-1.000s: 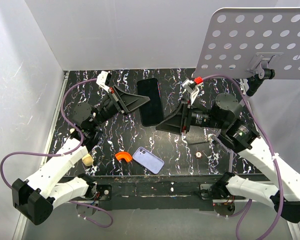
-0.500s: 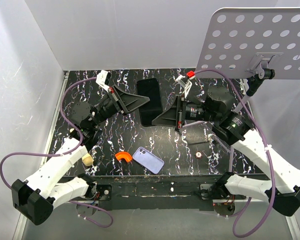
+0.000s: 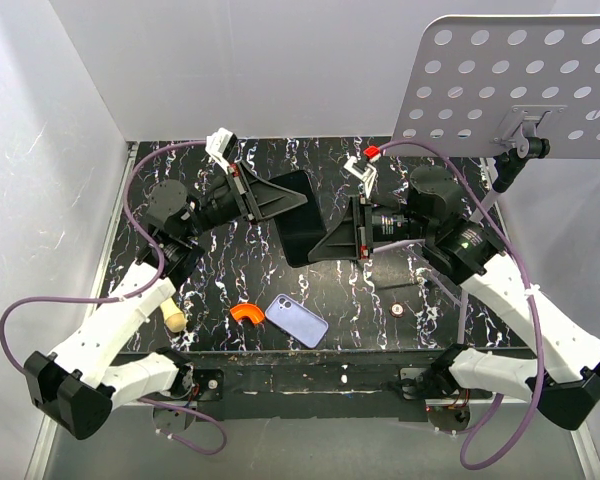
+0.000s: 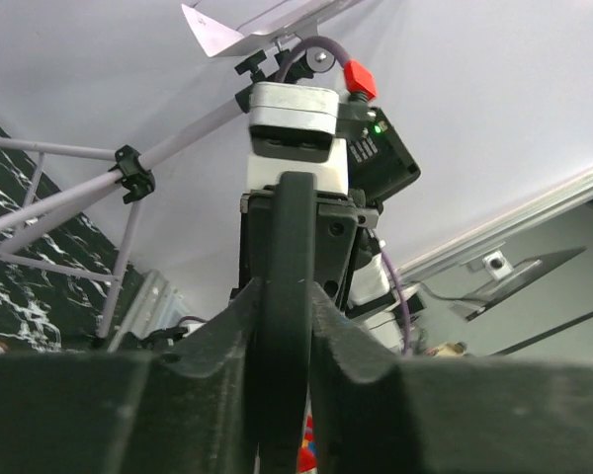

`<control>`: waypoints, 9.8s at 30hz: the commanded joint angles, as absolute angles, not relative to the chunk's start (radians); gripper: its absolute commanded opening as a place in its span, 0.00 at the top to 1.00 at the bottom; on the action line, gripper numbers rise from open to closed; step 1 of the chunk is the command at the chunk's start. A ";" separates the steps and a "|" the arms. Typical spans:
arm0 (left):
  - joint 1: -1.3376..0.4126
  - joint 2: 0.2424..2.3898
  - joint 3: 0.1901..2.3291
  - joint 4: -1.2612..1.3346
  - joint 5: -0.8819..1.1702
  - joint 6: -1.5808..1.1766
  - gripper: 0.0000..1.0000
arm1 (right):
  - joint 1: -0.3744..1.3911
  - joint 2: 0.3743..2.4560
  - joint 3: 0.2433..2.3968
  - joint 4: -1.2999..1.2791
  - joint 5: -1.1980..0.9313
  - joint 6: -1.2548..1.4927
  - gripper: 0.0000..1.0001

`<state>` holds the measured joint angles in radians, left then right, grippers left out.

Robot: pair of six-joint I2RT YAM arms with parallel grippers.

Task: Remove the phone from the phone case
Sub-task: Remove the phone case from the phone.

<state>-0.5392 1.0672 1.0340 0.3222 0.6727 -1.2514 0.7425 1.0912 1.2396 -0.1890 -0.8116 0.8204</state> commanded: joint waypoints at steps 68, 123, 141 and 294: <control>-0.512 1.315 0.861 0.615 0.762 -1.835 1.00 | 0.844 1.200 1.634 -0.123 -0.904 0.204 0.99; -0.515 1.115 0.907 0.630 0.463 -1.446 1.00 | 0.828 0.991 1.203 -0.031 -0.594 0.623 0.24; -0.515 1.120 0.927 0.690 0.454 -1.474 1.00 | 0.805 1.057 1.292 -0.311 -0.505 0.626 0.44; -0.569 1.063 0.764 0.700 0.385 -1.525 1.00 | 0.726 0.813 0.969 -0.071 -0.368 1.071 0.74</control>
<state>-0.5713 1.0954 0.7582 0.6277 0.3573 -1.5227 0.7296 0.8108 0.9646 -0.1787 -0.3199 1.0527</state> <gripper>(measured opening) 0.160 0.252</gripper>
